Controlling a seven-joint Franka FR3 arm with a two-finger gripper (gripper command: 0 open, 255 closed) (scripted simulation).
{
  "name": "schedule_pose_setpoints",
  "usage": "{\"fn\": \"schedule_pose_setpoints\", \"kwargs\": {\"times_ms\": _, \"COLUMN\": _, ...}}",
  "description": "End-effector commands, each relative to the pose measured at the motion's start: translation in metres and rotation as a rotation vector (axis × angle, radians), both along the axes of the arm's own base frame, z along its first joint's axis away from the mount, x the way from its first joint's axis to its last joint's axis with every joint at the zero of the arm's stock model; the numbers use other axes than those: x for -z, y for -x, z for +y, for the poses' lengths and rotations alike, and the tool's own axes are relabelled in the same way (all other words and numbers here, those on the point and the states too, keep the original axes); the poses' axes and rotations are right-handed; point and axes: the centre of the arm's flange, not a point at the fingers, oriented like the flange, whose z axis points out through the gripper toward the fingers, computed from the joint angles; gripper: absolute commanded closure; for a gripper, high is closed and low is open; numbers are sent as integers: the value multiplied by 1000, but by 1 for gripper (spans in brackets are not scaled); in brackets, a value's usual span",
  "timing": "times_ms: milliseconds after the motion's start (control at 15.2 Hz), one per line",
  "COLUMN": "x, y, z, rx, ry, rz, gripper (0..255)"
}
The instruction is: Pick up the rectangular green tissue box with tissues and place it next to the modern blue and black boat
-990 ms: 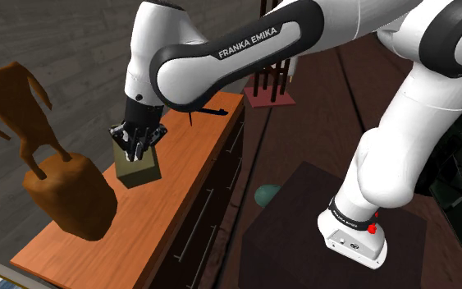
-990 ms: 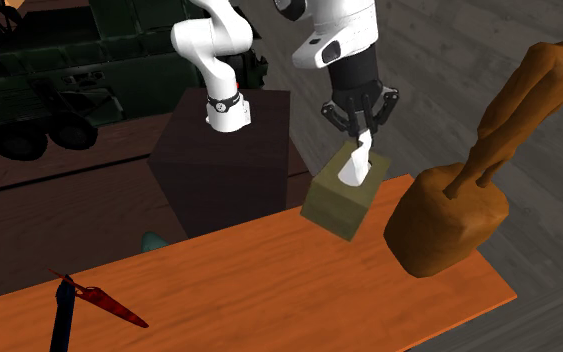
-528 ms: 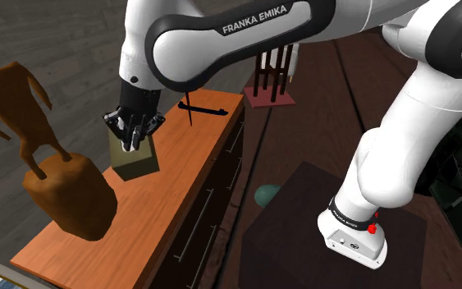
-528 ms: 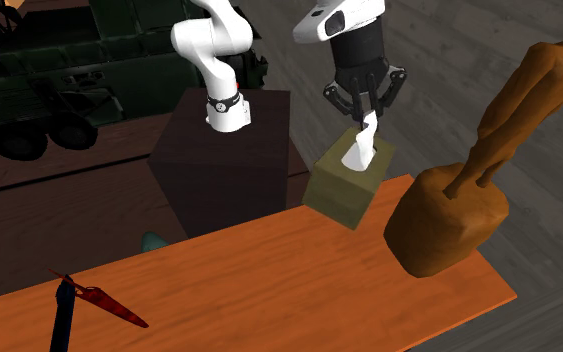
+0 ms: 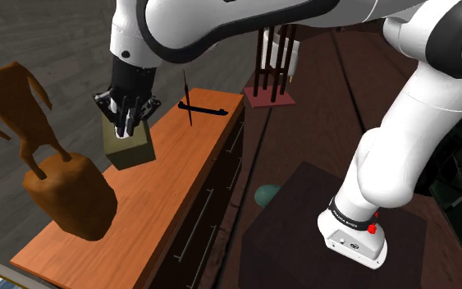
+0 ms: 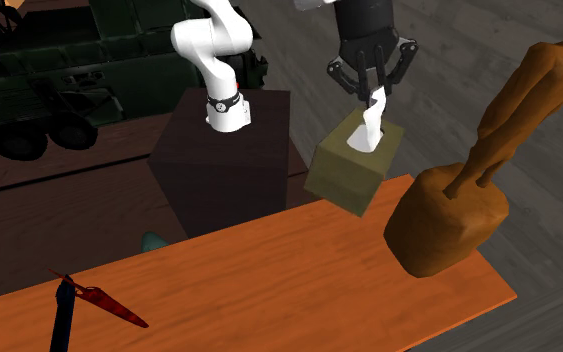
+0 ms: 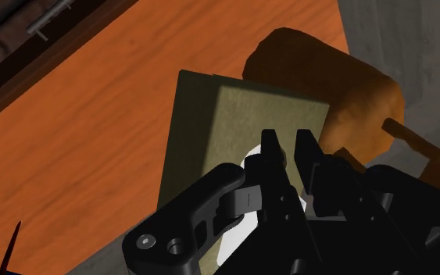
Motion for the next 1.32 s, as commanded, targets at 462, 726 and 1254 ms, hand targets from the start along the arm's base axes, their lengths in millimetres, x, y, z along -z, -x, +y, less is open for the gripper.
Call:
{"fn": "schedule_pose_setpoints", "kwargs": {"times_ms": 462, "x": -8, "y": -27, "z": -88, "rx": 0, "ry": 0, "rz": 0, "gripper": 255}}
{"fn": "schedule_pose_setpoints", "kwargs": {"times_ms": 726, "x": -8, "y": -43, "z": -139, "rx": 0, "ry": 0, "rz": 0, "gripper": 255}}
{"fn": "schedule_pose_setpoints", "kwargs": {"times_ms": 1254, "x": -9, "y": -74, "z": -240, "rx": 0, "ry": 0, "rz": 0, "gripper": 255}}
